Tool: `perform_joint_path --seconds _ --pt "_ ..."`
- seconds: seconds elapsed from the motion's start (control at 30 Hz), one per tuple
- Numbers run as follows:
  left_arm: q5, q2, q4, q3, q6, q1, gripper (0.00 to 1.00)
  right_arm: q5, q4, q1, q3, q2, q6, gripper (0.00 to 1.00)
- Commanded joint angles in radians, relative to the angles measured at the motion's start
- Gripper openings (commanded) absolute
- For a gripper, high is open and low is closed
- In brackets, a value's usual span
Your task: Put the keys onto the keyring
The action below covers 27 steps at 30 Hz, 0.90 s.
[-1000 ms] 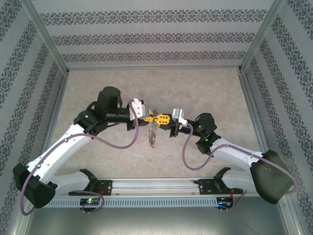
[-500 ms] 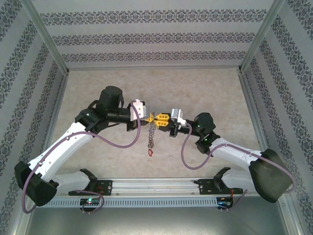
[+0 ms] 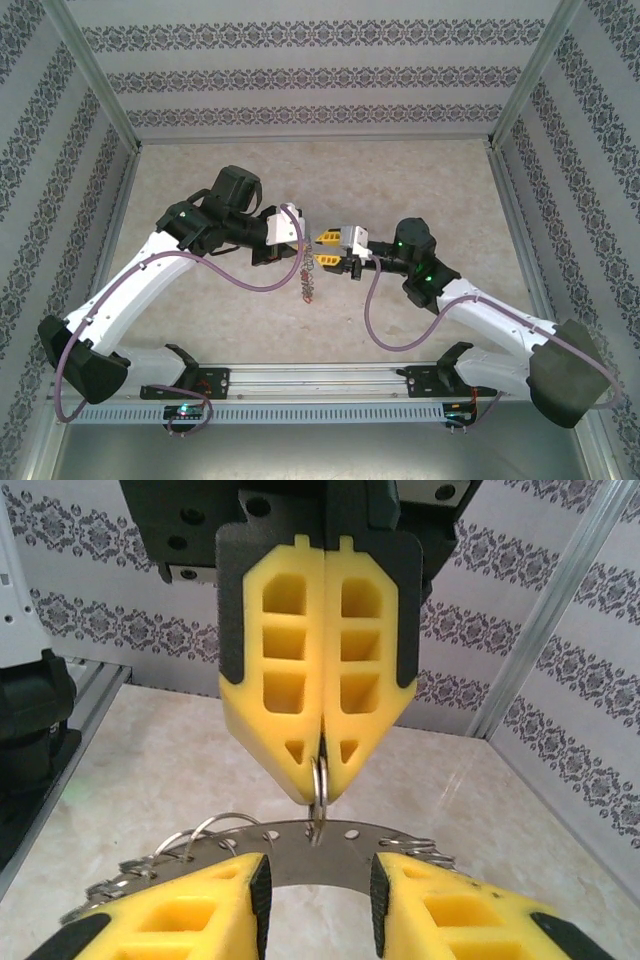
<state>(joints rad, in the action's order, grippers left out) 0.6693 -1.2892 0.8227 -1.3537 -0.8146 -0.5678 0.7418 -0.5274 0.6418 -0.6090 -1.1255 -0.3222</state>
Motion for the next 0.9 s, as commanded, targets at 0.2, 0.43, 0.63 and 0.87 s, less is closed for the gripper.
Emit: perform_joint_path --seconds 0.2,0.43,0.63,0.87 --pt "0.061 0.005 -0.012 -0.024 0.0 0.005 0.0 0.011 0.032 0.044 -0.049 -0.031 -0.025 0.31" --pt "0.094 -0.004 -0.032 -0.011 0.01 0.003 0.0 0.004 0.033 0.05 -0.044 -0.011 -0.005 0.31" --pt "0.119 -0.007 -0.028 0.0 -0.019 0.003 0.0 -0.002 0.04 0.05 -0.054 -0.013 0.005 0.26" --pt "0.105 -0.019 -0.021 0.008 -0.032 0.003 0.0 -0.001 0.042 0.041 -0.066 -0.013 0.018 0.22"
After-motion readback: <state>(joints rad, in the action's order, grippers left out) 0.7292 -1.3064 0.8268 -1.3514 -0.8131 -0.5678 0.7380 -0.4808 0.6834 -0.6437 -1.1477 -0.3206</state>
